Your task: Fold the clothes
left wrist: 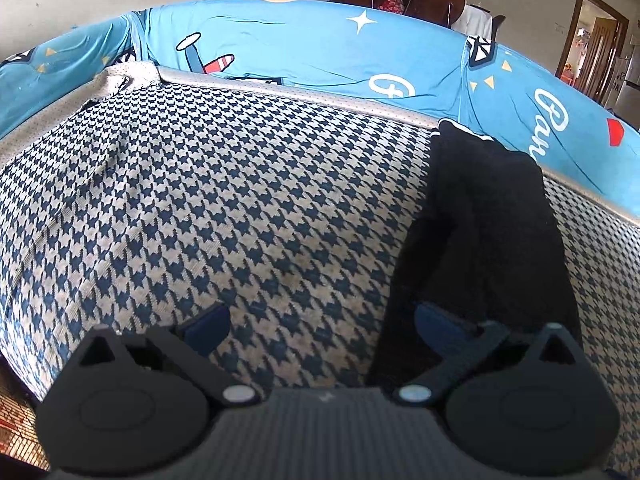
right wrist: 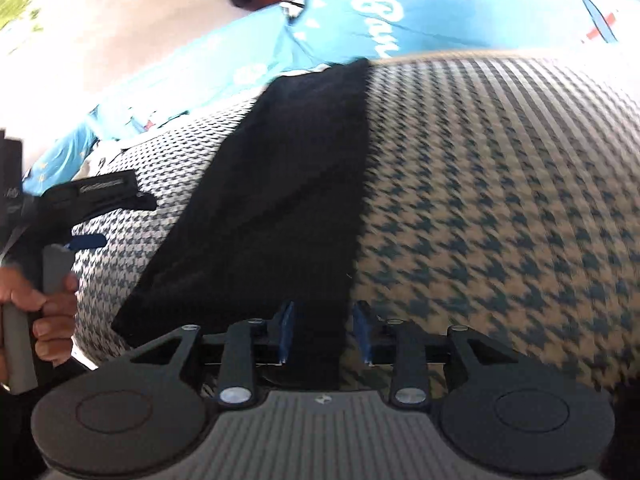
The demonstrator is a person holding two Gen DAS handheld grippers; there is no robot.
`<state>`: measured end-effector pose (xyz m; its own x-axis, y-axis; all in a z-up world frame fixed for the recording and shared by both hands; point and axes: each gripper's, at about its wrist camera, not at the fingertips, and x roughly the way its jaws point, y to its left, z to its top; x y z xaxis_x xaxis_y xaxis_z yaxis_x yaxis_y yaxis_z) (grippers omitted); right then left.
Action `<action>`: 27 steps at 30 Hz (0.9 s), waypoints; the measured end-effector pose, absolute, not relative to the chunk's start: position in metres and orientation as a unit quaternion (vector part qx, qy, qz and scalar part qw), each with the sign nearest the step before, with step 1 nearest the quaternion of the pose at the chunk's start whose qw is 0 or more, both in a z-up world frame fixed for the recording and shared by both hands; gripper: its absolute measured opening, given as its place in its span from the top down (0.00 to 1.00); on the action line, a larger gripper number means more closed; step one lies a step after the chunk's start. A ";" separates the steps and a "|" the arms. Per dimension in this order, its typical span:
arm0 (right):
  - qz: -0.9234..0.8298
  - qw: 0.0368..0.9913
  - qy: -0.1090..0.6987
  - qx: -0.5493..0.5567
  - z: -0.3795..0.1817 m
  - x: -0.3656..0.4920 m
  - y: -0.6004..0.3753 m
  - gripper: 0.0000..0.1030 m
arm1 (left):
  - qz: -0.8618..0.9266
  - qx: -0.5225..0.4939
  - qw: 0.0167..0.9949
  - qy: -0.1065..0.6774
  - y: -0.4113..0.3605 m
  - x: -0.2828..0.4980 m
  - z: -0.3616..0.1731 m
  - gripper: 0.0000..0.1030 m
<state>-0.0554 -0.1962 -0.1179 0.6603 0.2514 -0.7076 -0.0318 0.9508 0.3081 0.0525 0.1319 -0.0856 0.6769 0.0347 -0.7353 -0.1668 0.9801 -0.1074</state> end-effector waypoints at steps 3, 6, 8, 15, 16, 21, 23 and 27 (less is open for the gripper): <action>0.081 0.890 0.417 0.164 -0.121 -0.056 -0.204 0.67 | 0.059 -0.083 0.911 0.400 0.132 0.053 -0.087 0.00; 0.092 0.881 0.420 0.196 -0.125 -0.058 -0.211 0.64 | 0.057 -0.083 0.910 0.402 0.131 0.054 -0.088 0.00; 0.096 0.880 0.419 0.204 -0.127 -0.057 -0.211 0.64 | 0.059 -0.080 0.910 0.403 0.131 0.055 -0.089 0.00; 0.103 0.885 0.414 0.188 -0.129 -0.058 -0.201 0.85 | 0.058 -0.083 0.909 0.405 0.131 0.055 -0.091 0.00; 0.103 0.885 0.413 0.187 -0.129 -0.058 -0.201 0.88 | 0.059 -0.084 0.908 0.406 0.131 0.056 -0.091 0.00; 0.075 0.898 0.405 0.156 -0.117 -0.067 -0.198 0.94 | 0.062 -0.088 0.907 0.407 0.134 0.056 -0.092 0.00; 0.064 0.904 0.396 0.147 -0.109 -0.072 -0.198 0.94 | 0.066 -0.090 0.906 0.407 0.135 0.056 -0.093 0.00; 0.050 0.906 0.403 0.119 -0.106 -0.076 -0.195 0.94 | 0.075 -0.091 0.904 0.411 0.137 0.057 -0.095 0.00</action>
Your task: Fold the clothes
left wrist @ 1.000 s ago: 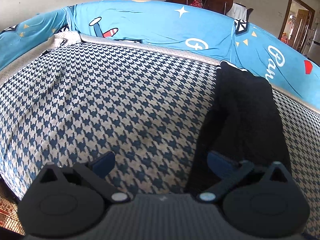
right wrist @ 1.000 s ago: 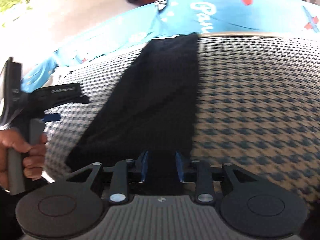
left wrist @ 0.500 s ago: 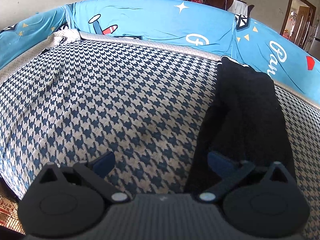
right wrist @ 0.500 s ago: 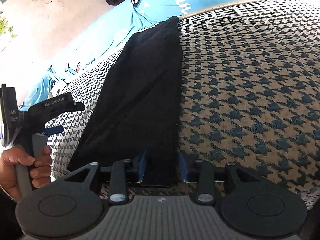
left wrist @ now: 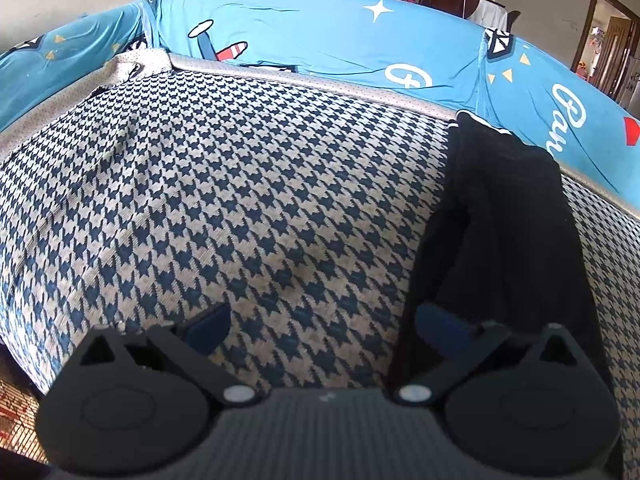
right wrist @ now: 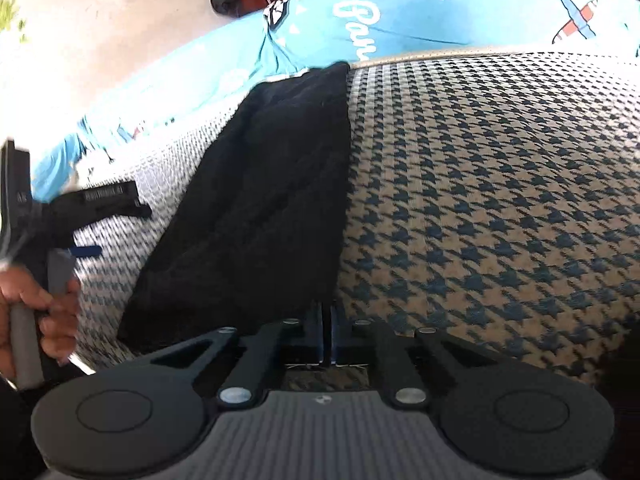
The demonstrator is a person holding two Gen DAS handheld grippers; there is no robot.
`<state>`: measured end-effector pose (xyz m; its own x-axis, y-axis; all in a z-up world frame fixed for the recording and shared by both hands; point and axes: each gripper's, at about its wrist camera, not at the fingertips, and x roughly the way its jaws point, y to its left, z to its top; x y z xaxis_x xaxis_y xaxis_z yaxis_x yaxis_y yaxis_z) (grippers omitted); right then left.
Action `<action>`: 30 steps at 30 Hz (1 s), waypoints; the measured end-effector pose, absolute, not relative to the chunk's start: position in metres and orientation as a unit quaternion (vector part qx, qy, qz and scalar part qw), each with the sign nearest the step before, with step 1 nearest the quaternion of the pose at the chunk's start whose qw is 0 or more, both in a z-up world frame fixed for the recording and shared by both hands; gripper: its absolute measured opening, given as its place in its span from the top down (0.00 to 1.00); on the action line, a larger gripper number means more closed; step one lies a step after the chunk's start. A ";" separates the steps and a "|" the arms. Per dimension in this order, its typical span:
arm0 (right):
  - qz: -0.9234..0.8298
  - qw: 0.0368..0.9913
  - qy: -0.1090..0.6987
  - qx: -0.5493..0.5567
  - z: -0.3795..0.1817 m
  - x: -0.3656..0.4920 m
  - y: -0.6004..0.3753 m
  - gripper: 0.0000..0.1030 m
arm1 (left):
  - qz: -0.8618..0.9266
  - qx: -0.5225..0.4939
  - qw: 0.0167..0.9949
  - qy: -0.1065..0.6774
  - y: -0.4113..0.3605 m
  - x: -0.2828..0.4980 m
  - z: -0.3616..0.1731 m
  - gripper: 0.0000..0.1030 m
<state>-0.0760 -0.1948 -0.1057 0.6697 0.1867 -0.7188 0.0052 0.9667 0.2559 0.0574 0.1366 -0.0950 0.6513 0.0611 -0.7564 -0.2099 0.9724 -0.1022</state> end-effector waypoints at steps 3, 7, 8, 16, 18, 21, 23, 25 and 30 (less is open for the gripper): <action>0.045 0.897 0.426 0.113 -0.114 -0.074 -0.194 0.94 | 0.077 -0.086 0.903 0.414 0.136 0.058 -0.097 0.00; 0.043 0.896 0.423 0.126 -0.112 -0.076 -0.200 0.94 | 0.072 -0.088 0.904 0.413 0.134 0.060 -0.099 0.00; 0.042 0.896 0.422 0.131 -0.111 -0.076 -0.203 0.93 | 0.068 -0.090 0.905 0.411 0.133 0.060 -0.098 0.00; 0.046 0.910 0.387 0.139 -0.096 -0.075 -0.215 0.93 | 0.036 -0.097 0.922 0.373 0.121 0.063 -0.091 0.00; 0.058 0.913 0.380 0.134 -0.095 -0.071 -0.214 0.92 | 0.027 -0.095 0.925 0.367 0.116 0.065 -0.091 0.00; 0.073 0.915 0.375 0.127 -0.096 -0.063 -0.208 0.88 | 0.011 -0.092 0.928 0.360 0.110 0.071 -0.092 0.00; 0.082 0.917 0.373 0.116 -0.097 -0.058 -0.203 0.87 | 0.002 -0.091 0.930 0.357 0.106 0.076 -0.093 0.00; 0.093 0.918 0.371 0.106 -0.097 -0.053 -0.199 0.83 | -0.005 -0.091 0.931 0.354 0.104 0.080 -0.093 0.00; 0.098 0.918 0.369 0.110 -0.100 -0.040 -0.201 0.77 | -0.017 -0.092 0.933 0.347 0.101 0.092 -0.096 0.00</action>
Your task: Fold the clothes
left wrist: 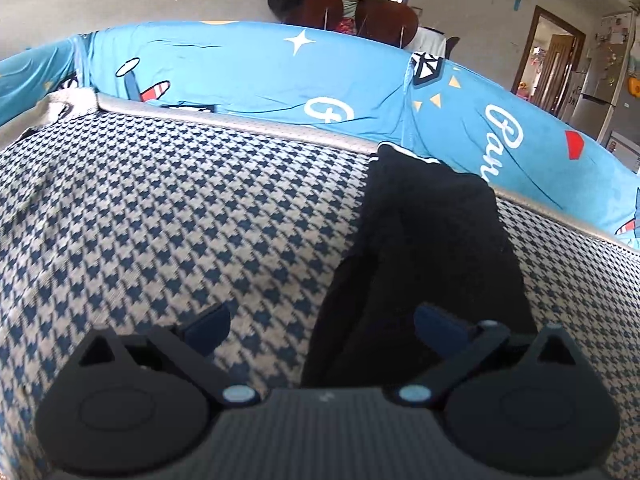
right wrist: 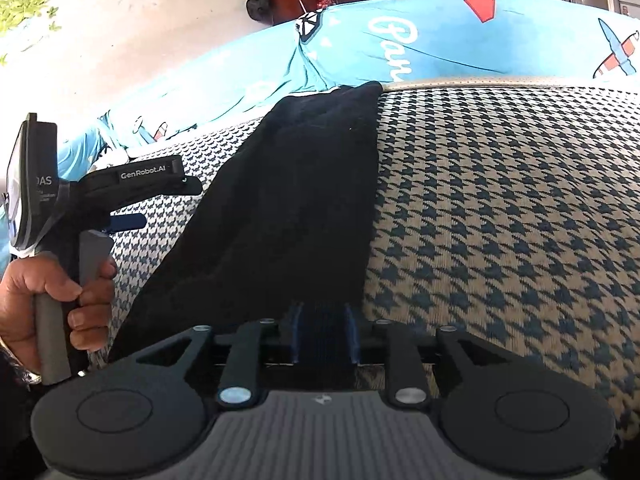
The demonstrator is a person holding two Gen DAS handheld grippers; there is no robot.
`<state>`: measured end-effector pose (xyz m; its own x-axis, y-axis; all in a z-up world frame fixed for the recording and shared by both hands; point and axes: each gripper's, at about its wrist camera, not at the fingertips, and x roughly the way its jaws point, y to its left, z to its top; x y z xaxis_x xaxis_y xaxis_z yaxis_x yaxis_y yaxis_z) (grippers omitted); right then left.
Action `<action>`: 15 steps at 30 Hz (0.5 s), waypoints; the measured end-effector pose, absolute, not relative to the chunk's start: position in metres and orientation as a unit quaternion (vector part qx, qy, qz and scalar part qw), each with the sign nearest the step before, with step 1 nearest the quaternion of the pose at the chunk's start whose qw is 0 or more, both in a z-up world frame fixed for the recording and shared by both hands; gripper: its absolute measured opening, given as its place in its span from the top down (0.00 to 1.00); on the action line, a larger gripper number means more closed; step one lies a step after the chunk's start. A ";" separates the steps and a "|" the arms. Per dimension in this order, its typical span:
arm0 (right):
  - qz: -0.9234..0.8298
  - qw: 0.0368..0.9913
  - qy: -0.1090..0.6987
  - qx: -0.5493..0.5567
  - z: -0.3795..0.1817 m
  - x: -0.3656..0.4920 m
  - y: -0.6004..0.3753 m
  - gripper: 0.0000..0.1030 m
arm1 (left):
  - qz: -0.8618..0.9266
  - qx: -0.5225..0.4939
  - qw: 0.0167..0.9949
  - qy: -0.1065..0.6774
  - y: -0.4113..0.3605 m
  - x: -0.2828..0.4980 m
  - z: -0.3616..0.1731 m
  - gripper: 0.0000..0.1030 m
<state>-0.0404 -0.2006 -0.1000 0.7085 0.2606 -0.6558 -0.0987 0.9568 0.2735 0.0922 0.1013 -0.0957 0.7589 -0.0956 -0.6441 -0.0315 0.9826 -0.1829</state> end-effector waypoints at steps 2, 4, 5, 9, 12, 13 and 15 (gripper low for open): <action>0.095 0.916 0.370 0.123 -0.104 -0.038 -0.203 0.76 | -0.022 -0.089 0.933 0.347 0.099 0.097 -0.097 0.00; 0.093 0.914 0.373 0.132 -0.106 -0.039 -0.206 0.75 | -0.027 -0.082 0.933 0.349 0.095 0.101 -0.099 0.00; 0.091 0.913 0.374 0.135 -0.108 -0.039 -0.207 0.75 | -0.030 -0.079 0.933 0.349 0.093 0.102 -0.100 0.00; 0.088 0.910 0.376 0.153 -0.110 -0.039 -0.212 0.74 | -0.034 -0.061 0.934 0.350 0.084 0.110 -0.104 0.00; 0.087 0.909 0.375 0.158 -0.111 -0.039 -0.214 0.73 | -0.026 -0.049 0.933 0.356 0.081 0.118 -0.110 0.00; 0.086 0.909 0.374 0.159 -0.112 -0.039 -0.214 0.72 | -0.024 -0.047 0.932 0.359 0.081 0.121 -0.112 0.00; 0.087 0.910 0.374 0.160 -0.113 -0.038 -0.214 0.71 | -0.019 -0.044 0.930 0.363 0.081 0.126 -0.116 0.00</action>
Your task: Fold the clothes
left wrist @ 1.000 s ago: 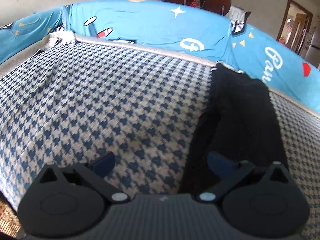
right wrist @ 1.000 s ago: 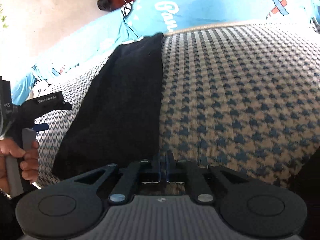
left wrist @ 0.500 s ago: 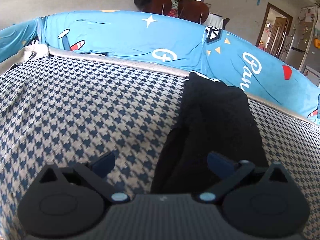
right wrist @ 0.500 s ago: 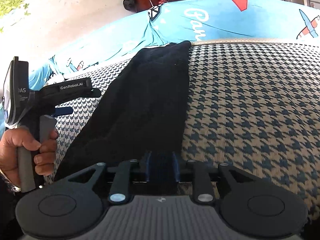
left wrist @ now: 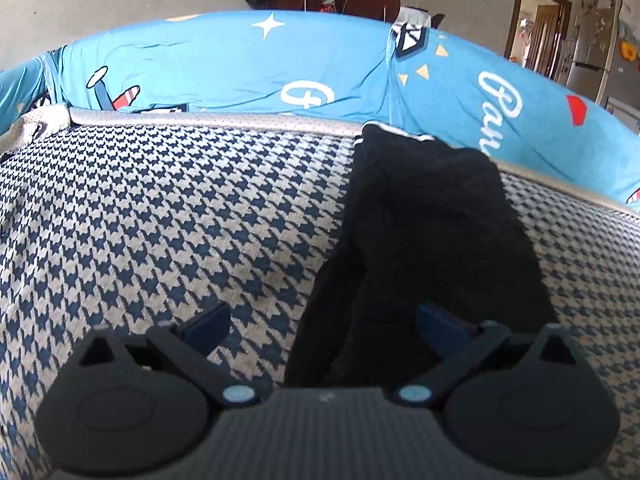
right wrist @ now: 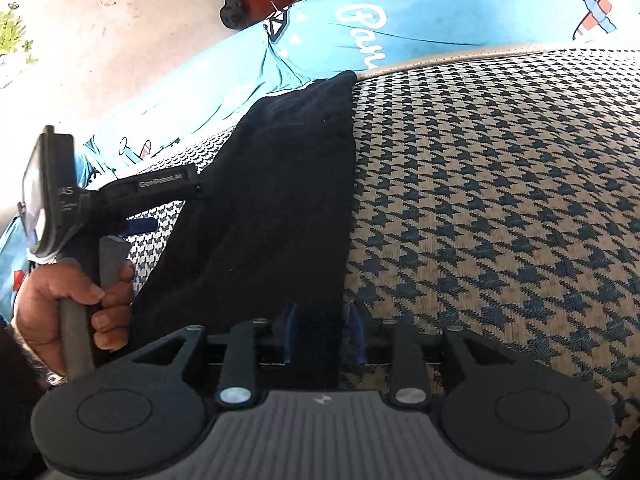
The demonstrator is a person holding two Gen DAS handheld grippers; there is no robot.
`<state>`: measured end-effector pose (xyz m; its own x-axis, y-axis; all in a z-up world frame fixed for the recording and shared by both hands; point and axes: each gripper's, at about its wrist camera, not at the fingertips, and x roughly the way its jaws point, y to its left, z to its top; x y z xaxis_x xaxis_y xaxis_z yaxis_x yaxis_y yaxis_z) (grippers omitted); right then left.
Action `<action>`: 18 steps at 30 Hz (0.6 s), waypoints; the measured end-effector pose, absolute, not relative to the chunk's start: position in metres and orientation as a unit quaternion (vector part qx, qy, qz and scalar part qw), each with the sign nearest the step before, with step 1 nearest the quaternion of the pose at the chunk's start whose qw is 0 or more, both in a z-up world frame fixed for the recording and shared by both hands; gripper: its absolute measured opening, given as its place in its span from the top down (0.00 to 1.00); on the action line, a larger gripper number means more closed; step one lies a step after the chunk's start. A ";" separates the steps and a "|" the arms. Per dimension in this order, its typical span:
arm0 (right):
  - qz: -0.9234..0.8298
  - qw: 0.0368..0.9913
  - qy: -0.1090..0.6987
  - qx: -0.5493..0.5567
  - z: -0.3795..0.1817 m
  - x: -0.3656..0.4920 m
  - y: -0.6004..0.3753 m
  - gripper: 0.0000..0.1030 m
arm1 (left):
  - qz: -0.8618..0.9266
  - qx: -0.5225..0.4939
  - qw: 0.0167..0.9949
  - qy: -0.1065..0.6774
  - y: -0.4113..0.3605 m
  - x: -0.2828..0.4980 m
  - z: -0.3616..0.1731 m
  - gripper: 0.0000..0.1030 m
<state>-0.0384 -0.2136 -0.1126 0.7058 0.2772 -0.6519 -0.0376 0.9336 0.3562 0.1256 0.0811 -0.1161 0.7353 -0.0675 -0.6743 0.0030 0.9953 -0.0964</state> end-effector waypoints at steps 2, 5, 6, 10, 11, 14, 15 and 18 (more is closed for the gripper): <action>0.087 0.910 0.372 0.158 -0.113 -0.038 -0.212 0.70 | -0.011 -0.044 0.929 0.366 0.084 0.130 -0.119 0.00; 0.088 0.910 0.372 0.160 -0.115 -0.037 -0.212 0.68 | 0.009 -0.053 0.927 0.372 0.092 0.134 -0.123 0.00; 0.089 0.910 0.372 0.161 -0.115 -0.037 -0.212 0.68 | 0.018 -0.056 0.925 0.375 0.095 0.135 -0.124 0.00; 0.091 0.910 0.371 0.165 -0.117 -0.036 -0.212 0.65 | 0.048 -0.068 0.920 0.383 0.106 0.138 -0.131 0.00; 0.091 0.910 0.370 0.166 -0.117 -0.036 -0.212 0.64 | 0.051 -0.067 0.920 0.382 0.106 0.138 -0.131 0.00; 0.092 0.910 0.369 0.167 -0.118 -0.036 -0.213 0.64 | 0.061 -0.067 0.920 0.381 0.108 0.138 -0.131 0.00; 0.092 0.910 0.369 0.167 -0.118 -0.036 -0.213 0.63 | 0.065 -0.067 0.920 0.380 0.108 0.138 -0.132 0.00; 0.094 0.911 0.368 0.164 -0.118 -0.036 -0.213 0.63 | 0.071 -0.064 0.920 0.380 0.108 0.138 -0.132 0.00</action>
<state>-0.0365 -0.2126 -0.1181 0.7121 0.2920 -0.6385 -0.0503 0.9283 0.3684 0.1384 0.1079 -0.1320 0.7013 0.0830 -0.7080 -0.1796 0.9817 -0.0628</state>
